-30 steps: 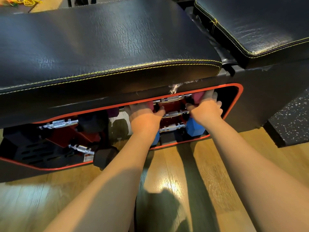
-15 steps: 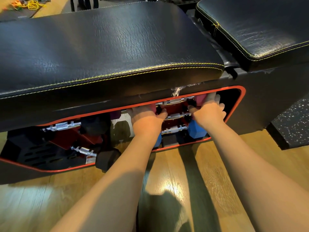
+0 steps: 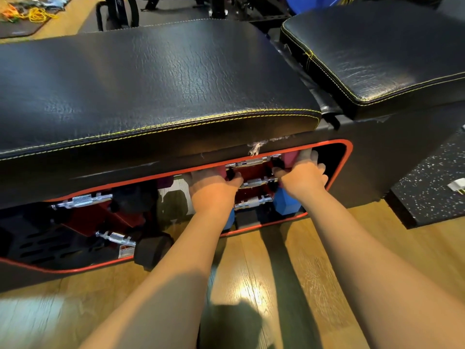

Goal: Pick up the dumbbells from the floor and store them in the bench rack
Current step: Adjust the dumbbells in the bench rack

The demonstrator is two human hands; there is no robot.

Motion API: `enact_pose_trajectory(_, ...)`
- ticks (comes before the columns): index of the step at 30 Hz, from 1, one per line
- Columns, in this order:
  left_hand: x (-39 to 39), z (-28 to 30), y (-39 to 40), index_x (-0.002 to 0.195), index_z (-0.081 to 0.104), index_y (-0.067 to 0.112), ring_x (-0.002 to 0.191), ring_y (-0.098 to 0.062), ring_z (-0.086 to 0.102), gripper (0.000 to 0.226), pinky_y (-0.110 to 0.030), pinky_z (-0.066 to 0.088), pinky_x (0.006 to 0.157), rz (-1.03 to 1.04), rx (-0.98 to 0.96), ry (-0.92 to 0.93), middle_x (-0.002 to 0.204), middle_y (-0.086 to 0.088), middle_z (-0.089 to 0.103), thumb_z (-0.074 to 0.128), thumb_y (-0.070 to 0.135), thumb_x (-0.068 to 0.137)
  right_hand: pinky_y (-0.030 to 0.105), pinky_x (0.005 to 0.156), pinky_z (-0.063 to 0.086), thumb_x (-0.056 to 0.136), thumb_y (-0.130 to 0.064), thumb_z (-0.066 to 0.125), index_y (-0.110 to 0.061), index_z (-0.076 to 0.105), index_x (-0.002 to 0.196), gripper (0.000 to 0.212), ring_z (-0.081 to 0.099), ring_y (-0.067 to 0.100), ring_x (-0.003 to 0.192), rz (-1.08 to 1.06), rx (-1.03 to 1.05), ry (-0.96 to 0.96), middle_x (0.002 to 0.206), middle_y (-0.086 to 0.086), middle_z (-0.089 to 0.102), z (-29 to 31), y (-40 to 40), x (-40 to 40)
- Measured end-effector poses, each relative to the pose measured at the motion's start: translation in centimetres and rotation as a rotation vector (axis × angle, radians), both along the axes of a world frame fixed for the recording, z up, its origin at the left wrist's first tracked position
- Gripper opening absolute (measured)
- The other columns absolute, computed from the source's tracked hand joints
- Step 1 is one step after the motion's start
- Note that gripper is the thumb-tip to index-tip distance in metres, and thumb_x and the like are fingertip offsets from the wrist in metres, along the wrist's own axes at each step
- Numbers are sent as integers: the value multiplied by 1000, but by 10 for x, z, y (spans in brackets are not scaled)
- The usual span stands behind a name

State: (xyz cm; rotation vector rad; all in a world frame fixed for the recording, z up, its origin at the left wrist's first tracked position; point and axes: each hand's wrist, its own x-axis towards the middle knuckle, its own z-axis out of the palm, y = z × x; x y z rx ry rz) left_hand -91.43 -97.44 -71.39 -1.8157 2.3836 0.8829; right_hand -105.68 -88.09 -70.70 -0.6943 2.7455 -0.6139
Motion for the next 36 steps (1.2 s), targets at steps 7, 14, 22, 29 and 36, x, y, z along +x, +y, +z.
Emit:
enact_pose_trajectory(7, 0, 3, 3, 73, 58, 12, 57, -14, 47, 55, -26, 35, 51, 25, 19, 12, 66, -2, 50, 46, 62, 93, 48, 105, 29, 86, -46, 68, -17, 14, 151, 90, 32, 41, 132, 8, -31, 6, 153, 11, 29, 1, 3, 0)
enact_pose_trajectory(14, 3, 6, 6, 69, 58, 14, 54, -14, 48, 61, -25, 34, 46, 53, -11, 18, 63, -1, 50, 45, 69, 89, 48, 106, 32, 86, -46, 67, -13, 13, 152, 91, 31, 41, 134, 3, -20, -8, 157, 12, 24, -4, 0, -2)
enact_pose_trajectory(22, 34, -36, 23, 111, 43, 9, 96, -31, 61, 101, -47, 56, 81, 264, -131, 381, 107, -13, 59, 55, 91, 54, 54, 109, 33, 73, -28, 85, -33, 0, 154, 117, 31, 42, 137, -192, -408, -286, 156, 9, 29, -41, 21, 19)
enact_pose_trajectory(29, 22, -55, 12, 109, 55, -4, 105, -34, 60, 75, -37, 51, 86, 182, 156, 217, 102, -15, 62, 60, 66, 83, 51, 100, 39, 73, -50, 80, -24, 6, 154, 112, 40, 44, 127, -91, -60, -120, 145, 13, 38, -71, 20, 20)
enact_pose_trajectory(36, 10, -87, 2, 113, 59, 4, 103, -35, 61, 84, -37, 51, 76, 159, 178, 123, 113, -16, 63, 60, 75, 70, 49, 101, 35, 83, -51, 69, -29, 10, 153, 94, 39, 42, 126, -136, -26, -47, 149, 10, 36, -74, 8, 9)
